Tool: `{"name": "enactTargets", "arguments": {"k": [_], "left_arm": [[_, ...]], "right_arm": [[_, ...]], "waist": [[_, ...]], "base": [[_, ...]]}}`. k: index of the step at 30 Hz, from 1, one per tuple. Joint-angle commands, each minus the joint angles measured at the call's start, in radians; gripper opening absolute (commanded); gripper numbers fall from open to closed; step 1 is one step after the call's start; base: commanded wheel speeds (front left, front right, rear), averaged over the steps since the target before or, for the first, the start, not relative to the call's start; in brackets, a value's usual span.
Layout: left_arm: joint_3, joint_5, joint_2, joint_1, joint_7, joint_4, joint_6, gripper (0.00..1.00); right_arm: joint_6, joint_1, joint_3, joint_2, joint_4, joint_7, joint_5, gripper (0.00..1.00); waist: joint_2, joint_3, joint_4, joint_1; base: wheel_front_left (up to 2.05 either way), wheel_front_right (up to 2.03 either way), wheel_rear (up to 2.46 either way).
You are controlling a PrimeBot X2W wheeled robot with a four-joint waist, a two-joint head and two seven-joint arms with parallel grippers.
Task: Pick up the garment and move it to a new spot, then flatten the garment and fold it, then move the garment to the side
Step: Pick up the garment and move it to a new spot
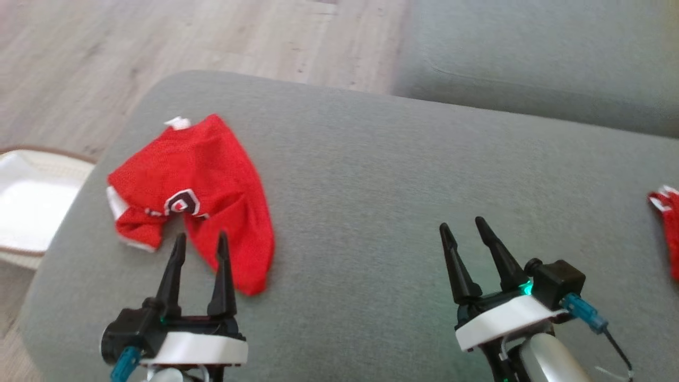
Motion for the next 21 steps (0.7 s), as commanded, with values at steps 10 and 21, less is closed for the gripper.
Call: {"name": "enactTargets", "arguments": {"k": [10, 21], "left_arm": [[0.053, 0.018, 0.002, -0.016, -0.005, -0.042, -0.001, 1.0], [0.107, 0.021, 0.002, -0.058, -0.005, -0.065, 0.0, 1.0]], "right_arm": [[-0.001, -0.014, 0.044, 0.001, -0.027, -0.011, 0.022, 1.0], [-0.001, -0.044, 0.015, 0.001, -0.046, -0.011, -0.006, 1.0]], "waist": [[0.0, -0.008, 0.076, 0.0001], [0.0, 0.069, 0.033, 0.0001]], "base": [[0.0, 0.0, 0.0], [0.0, 0.0, 0.0]]}}
